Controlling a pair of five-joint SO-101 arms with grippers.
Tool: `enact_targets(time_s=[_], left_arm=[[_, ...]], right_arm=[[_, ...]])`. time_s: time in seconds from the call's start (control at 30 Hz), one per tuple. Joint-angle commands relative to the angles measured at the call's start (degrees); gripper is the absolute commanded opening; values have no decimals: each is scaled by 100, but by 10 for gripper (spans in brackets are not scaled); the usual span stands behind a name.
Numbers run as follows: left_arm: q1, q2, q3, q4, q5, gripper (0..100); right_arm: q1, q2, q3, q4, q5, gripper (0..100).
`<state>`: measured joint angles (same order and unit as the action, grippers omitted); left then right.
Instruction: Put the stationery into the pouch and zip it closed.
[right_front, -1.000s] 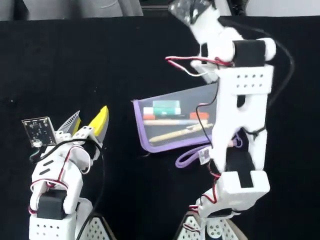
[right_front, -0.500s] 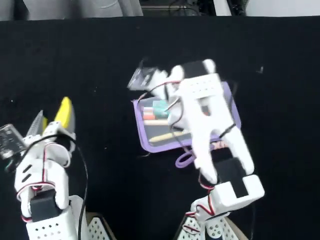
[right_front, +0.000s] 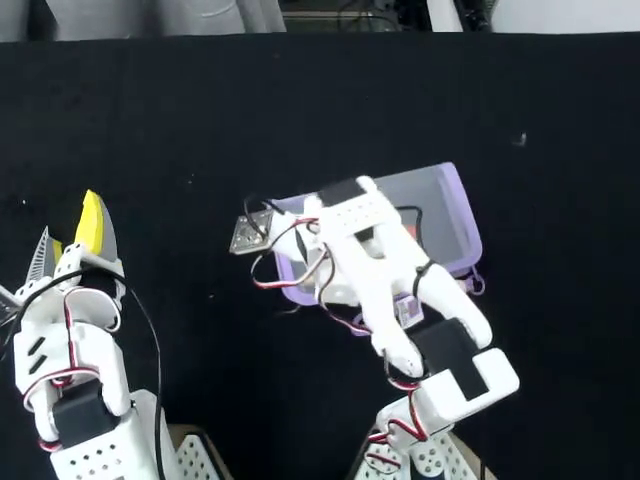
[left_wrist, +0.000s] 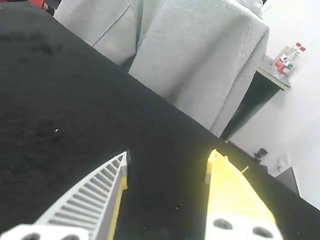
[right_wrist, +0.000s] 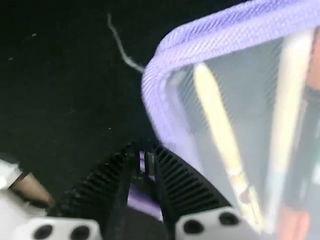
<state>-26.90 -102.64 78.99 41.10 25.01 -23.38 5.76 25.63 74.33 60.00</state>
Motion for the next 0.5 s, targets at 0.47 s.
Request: enact_targets(time_s=[0.47], left_arm=[[-48,-18,-40,-123,53,253]], right_arm=[[-369,2105,-2651,-1530,35,15]])
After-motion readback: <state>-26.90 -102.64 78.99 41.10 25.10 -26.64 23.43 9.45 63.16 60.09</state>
